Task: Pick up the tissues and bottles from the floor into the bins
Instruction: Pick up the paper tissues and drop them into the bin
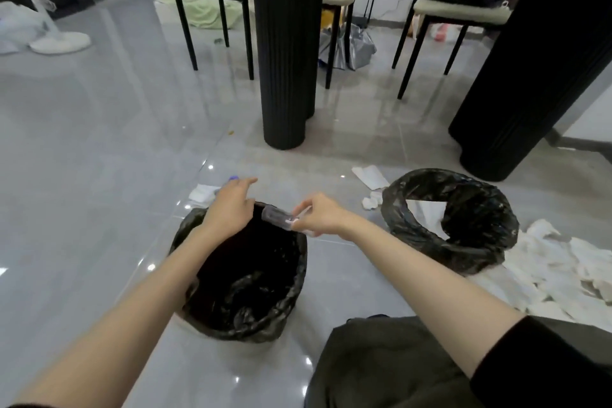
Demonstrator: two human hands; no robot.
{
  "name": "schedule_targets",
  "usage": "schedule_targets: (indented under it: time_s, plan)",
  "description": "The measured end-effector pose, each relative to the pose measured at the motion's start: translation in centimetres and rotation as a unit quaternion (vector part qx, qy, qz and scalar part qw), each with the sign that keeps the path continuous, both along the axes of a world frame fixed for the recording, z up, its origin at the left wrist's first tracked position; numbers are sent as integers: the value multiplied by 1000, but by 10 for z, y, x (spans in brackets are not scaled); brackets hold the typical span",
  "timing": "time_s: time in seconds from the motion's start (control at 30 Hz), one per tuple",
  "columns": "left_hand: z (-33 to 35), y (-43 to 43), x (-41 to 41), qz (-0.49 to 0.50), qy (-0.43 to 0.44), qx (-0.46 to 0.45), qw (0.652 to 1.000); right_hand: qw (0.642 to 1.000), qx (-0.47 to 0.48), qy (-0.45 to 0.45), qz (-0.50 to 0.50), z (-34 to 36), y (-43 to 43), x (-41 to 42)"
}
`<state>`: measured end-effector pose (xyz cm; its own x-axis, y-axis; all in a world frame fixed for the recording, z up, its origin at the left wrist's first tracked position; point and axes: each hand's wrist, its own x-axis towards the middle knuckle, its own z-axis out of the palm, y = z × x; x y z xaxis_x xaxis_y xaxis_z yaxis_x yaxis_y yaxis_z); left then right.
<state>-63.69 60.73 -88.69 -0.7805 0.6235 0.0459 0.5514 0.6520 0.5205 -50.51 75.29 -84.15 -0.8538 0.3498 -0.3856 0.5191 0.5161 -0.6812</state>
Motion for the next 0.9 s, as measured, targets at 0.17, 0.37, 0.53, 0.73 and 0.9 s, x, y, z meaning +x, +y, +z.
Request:
schedule_targets:
  time_s: [0.17,0.37,0.53,0.73,0.9]
  plan:
    - [-24,-15,-2,-7,46,-157,987,992,103,8,73,-22,-11,-2]
    - [-40,0,-4,8,77,-152,985,985,165,29,46,-41,0,8]
    - [-48,16,-8,-12,86,-117,989,991,-83,-83,-57,-53,-8,20]
    - [-40,61,1,-58,88,-55,993,981,-119,-89,-125,-50,10,30]
    - [-32,100,20,-127,47,11,991,967,-115,-64,-219,-52,46,47]
